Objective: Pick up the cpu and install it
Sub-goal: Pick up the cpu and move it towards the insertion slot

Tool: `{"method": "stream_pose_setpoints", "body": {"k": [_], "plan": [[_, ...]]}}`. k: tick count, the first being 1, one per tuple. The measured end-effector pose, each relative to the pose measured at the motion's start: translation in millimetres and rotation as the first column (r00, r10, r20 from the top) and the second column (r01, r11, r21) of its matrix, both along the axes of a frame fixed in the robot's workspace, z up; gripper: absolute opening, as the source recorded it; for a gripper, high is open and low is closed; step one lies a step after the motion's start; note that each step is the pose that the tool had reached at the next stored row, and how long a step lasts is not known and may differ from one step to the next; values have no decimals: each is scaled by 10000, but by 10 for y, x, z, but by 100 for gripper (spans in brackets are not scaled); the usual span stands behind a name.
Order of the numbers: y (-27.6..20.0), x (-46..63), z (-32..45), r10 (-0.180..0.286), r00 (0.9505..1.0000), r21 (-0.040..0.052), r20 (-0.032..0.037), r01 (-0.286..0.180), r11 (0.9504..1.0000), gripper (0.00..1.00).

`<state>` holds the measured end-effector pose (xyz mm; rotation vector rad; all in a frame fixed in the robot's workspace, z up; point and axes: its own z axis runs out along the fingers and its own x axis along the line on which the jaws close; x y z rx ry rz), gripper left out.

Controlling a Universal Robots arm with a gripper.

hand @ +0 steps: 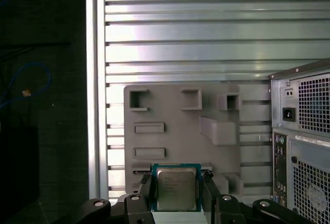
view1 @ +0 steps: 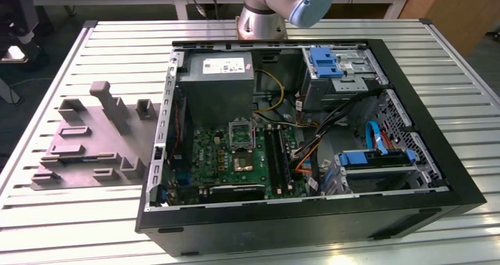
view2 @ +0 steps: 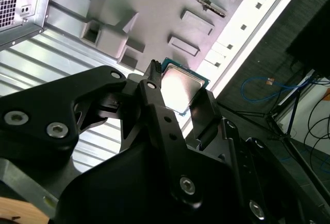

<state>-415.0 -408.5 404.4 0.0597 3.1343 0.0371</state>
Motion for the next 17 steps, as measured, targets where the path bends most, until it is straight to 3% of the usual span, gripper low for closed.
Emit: {"method": "stream_pose_setpoints", "body": {"k": [17], "plan": [[0,68,0,0,10000,0,1,0,10000,47]]}}
